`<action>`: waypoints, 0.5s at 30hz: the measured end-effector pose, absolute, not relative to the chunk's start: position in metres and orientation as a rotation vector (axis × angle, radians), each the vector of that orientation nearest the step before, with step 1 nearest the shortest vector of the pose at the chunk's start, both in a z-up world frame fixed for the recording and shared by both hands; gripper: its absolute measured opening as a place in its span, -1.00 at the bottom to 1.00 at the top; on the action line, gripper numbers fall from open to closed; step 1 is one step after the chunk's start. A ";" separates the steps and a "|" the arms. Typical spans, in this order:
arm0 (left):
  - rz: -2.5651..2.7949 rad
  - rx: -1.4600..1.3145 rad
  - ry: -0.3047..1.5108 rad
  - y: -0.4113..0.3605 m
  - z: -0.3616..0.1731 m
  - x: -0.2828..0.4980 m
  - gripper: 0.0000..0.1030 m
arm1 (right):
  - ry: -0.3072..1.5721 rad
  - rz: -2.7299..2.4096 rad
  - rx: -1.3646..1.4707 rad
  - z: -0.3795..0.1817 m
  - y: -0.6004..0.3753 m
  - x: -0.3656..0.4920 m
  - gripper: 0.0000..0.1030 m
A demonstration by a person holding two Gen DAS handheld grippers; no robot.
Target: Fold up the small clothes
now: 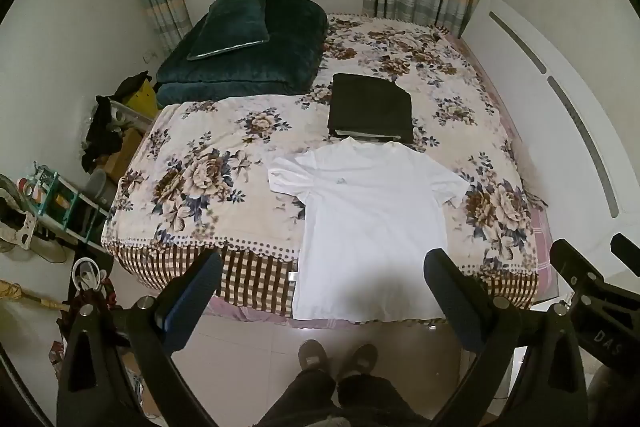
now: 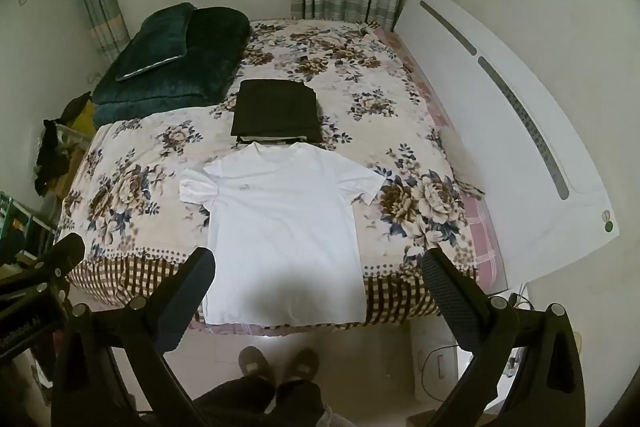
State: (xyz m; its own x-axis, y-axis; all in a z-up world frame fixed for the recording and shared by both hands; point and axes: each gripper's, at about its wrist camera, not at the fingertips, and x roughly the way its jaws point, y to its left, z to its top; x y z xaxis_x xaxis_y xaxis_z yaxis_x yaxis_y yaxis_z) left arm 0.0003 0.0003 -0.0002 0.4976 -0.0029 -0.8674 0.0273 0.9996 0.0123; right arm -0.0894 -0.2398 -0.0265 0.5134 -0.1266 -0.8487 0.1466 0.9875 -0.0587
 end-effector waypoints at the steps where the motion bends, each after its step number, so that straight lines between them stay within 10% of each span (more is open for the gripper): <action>1: -0.018 0.025 1.051 0.001 -0.001 0.001 1.00 | 1.018 -0.164 0.021 -0.026 -0.240 -0.089 1.00; 15: -0.021 0.030 1.044 0.003 -0.005 0.006 1.00 | 1.024 -0.166 0.021 -0.023 -0.241 -0.089 1.00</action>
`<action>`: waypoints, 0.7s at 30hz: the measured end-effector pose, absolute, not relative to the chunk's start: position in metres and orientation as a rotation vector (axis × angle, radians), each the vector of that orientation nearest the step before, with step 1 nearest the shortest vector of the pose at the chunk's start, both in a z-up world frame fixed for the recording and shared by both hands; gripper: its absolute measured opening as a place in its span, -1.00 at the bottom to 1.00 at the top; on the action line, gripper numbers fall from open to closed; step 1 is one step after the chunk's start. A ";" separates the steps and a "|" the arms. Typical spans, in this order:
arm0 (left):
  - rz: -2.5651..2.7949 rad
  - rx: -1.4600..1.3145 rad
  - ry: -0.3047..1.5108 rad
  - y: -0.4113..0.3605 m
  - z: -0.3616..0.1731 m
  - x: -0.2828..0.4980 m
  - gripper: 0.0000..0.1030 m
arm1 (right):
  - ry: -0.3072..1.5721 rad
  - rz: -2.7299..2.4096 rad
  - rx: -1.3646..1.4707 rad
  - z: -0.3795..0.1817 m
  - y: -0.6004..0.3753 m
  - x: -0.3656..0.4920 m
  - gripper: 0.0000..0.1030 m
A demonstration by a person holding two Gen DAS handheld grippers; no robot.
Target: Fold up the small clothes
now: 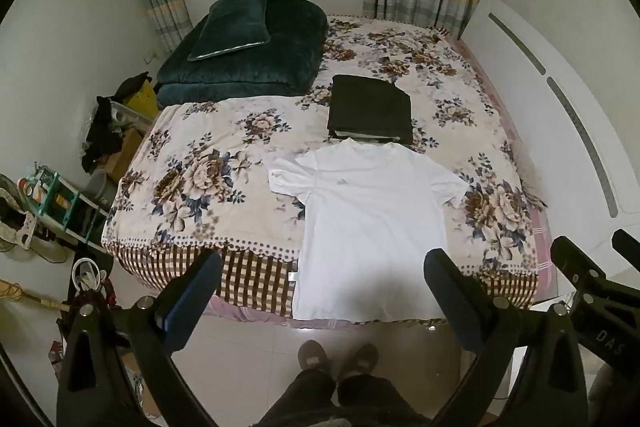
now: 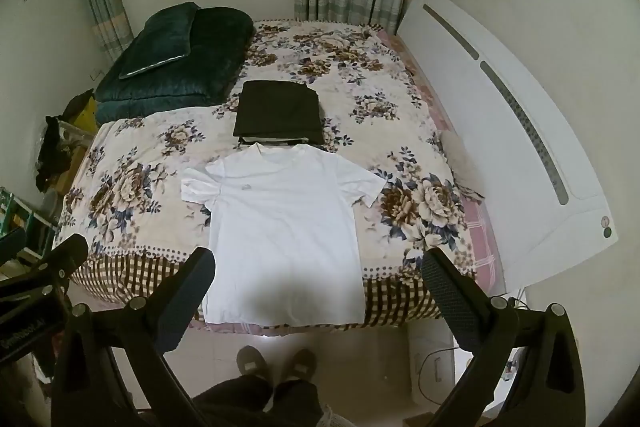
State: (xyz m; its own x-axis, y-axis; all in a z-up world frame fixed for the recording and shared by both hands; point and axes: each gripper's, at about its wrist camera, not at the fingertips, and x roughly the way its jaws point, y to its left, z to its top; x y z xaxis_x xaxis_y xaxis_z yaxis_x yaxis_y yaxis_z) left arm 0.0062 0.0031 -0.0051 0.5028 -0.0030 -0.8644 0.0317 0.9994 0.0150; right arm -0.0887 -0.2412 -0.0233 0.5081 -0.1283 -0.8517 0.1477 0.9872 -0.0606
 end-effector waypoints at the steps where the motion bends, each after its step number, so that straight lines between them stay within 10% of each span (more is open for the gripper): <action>1: -0.023 0.030 1.043 0.003 -0.005 0.007 1.00 | 1.024 -0.167 0.020 -0.023 -0.242 -0.089 1.00; 21: -0.020 0.025 1.028 -0.015 0.023 0.011 1.00 | 1.013 -0.162 0.014 -0.016 -0.237 -0.091 1.00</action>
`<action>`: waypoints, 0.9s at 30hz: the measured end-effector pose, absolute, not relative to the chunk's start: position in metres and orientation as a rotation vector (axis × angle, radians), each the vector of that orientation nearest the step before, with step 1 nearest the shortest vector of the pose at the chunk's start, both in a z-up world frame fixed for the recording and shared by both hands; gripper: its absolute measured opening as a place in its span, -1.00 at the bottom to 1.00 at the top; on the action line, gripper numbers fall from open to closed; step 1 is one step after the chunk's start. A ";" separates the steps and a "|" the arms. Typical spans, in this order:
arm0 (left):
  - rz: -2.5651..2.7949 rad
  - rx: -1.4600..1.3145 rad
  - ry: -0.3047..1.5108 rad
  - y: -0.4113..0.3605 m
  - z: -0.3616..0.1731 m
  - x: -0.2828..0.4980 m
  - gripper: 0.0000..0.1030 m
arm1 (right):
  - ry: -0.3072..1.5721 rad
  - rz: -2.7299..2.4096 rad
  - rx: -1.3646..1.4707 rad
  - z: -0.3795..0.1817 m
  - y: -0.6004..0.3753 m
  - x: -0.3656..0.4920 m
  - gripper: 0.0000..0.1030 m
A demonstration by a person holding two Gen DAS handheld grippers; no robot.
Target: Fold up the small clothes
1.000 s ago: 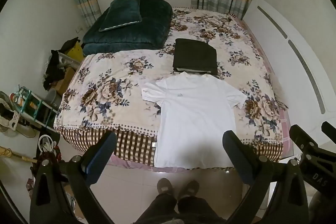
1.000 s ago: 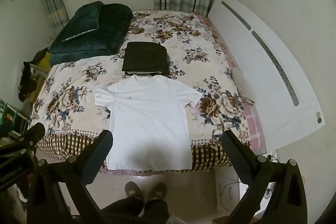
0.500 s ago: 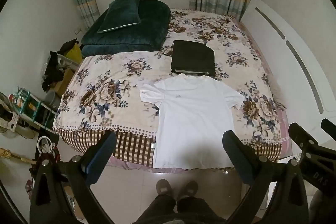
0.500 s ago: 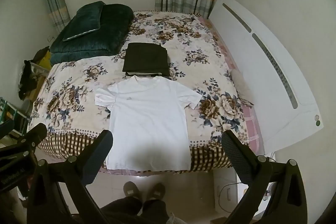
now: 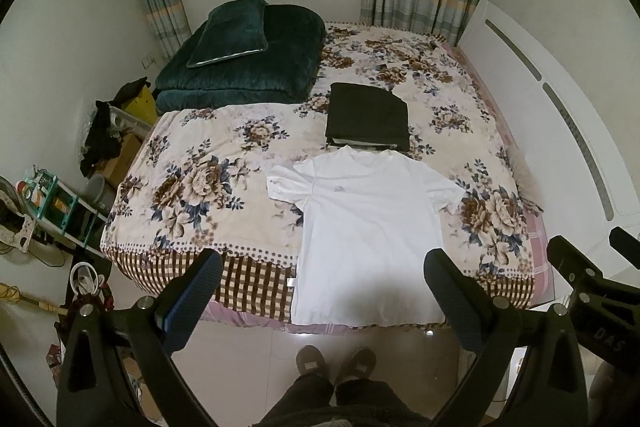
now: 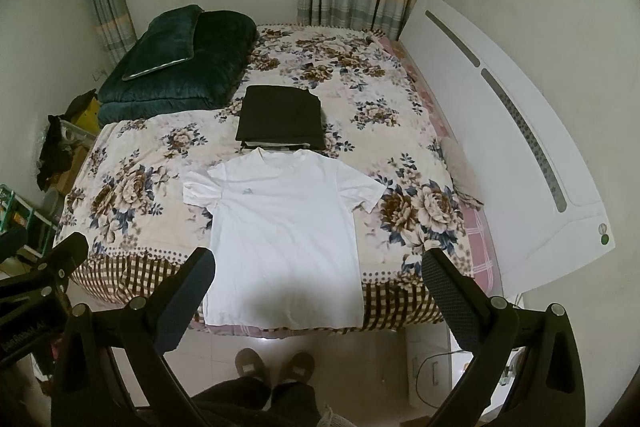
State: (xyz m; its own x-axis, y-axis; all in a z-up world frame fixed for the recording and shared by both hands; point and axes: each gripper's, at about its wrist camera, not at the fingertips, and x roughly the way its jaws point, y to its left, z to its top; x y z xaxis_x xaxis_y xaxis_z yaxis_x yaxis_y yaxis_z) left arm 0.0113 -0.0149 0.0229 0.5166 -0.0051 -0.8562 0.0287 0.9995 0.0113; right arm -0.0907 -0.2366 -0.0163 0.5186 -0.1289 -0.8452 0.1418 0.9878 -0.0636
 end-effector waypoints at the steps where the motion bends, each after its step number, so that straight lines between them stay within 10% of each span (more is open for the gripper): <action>1: -0.019 0.026 1.028 -0.015 0.023 0.011 1.00 | 1.013 -0.162 0.014 -0.016 -0.236 -0.091 1.00; 27: -0.018 0.028 1.010 -0.009 0.032 0.017 1.00 | 1.005 -0.162 0.013 -0.001 -0.235 -0.085 1.00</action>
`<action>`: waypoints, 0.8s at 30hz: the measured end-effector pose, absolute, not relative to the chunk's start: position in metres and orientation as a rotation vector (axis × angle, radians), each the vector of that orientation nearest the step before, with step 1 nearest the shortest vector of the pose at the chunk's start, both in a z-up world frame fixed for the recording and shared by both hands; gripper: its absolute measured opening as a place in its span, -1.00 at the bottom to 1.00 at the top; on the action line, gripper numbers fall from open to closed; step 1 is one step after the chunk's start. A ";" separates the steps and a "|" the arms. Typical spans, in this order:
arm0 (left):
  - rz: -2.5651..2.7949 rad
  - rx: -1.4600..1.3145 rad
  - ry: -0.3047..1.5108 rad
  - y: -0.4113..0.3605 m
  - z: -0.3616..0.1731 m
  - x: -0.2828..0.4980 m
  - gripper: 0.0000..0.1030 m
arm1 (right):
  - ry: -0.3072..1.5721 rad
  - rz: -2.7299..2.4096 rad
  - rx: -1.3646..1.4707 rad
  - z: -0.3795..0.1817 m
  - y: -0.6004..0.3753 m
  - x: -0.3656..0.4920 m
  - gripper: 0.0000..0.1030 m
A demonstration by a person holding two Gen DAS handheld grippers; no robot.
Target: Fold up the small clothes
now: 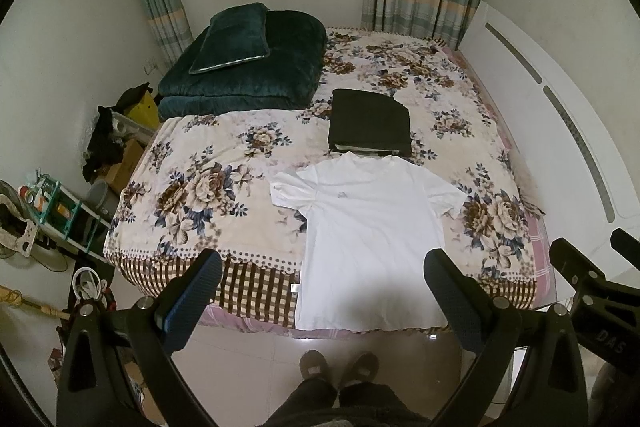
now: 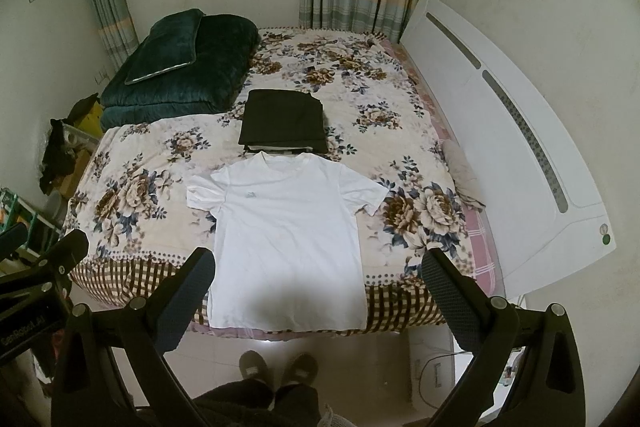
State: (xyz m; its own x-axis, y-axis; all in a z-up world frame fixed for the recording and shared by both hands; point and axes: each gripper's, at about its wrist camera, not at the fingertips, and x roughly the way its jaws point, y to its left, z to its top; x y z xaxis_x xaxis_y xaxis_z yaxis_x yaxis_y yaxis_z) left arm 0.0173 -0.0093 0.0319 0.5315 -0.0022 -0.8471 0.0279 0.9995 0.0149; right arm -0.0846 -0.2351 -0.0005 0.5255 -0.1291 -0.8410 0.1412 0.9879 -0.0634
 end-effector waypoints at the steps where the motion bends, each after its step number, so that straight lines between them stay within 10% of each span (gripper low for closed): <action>1: -0.019 0.027 1.011 -0.009 0.033 0.019 1.00 | 1.004 -0.161 0.013 -0.002 -0.236 -0.085 1.00; 24: -0.017 0.030 1.004 -0.009 0.030 0.016 1.00 | 1.005 -0.157 0.020 0.000 -0.233 -0.082 1.00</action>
